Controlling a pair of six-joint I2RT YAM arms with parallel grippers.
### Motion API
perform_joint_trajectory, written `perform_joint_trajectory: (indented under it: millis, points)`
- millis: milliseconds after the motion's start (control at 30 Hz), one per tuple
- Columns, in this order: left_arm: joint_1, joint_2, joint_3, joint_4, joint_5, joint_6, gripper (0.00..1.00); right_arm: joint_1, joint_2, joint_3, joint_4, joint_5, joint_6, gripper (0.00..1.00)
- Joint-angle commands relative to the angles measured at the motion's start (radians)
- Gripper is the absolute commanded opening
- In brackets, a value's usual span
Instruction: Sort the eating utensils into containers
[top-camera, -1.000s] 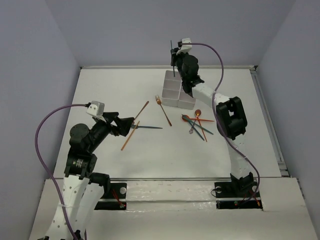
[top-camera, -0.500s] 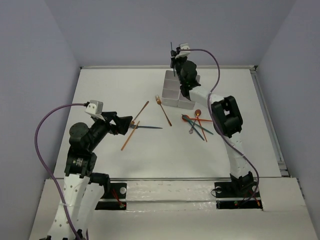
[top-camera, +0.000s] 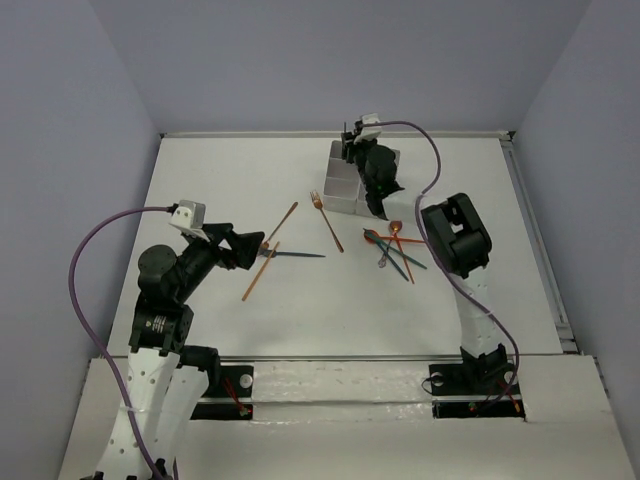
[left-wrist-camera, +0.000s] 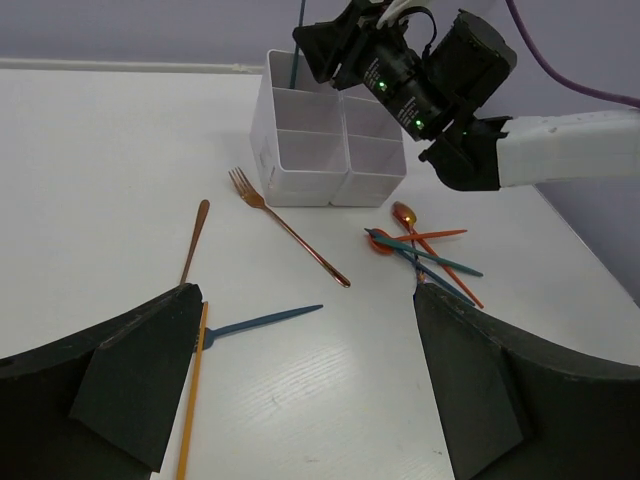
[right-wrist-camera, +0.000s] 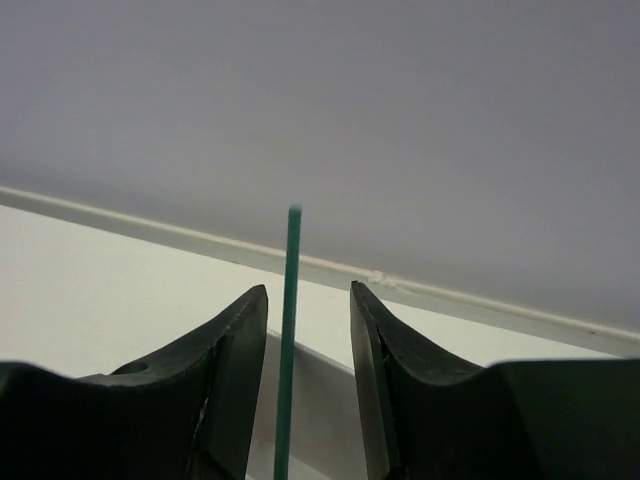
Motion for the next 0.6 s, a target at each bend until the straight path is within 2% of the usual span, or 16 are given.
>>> perform_joint_trajectory:
  millis: [0, 33, 200, 300, 400, 467, 567]
  points:
    - [0.015, -0.005, 0.043, 0.045, 0.023, 0.007, 0.99, -0.008, -0.209, -0.058, 0.109, -0.018, 0.024, 0.48]
    - [0.015, -0.005, 0.043, 0.045, 0.026, 0.007, 0.99, -0.008, -0.209, -0.078, 0.105, -0.018, 0.032, 0.48]
    - [0.024, -0.008, 0.042, 0.047, 0.037, 0.005, 0.99, 0.011, -0.418, -0.224, 0.022, -0.041, 0.082, 0.48]
    - [0.024, -0.017, 0.042, 0.048, 0.039, 0.004, 0.99, 0.023, -0.523, -0.261, -0.163, -0.127, 0.153, 0.48]
    - [0.033, -0.028, 0.04, 0.042, 0.037, 0.004, 0.99, 0.046, -0.58, -0.249, -0.463, -0.249, 0.212, 0.45]
    - [0.033, -0.038, 0.039, 0.038, 0.026, 0.004, 0.99, 0.073, -0.597, -0.258, -0.55, -0.303, 0.252, 0.43]
    - [0.033, -0.057, 0.037, 0.033, 0.01, 0.004, 0.99, 0.149, -0.628, -0.31, -0.638, -0.293, 0.269, 0.4]
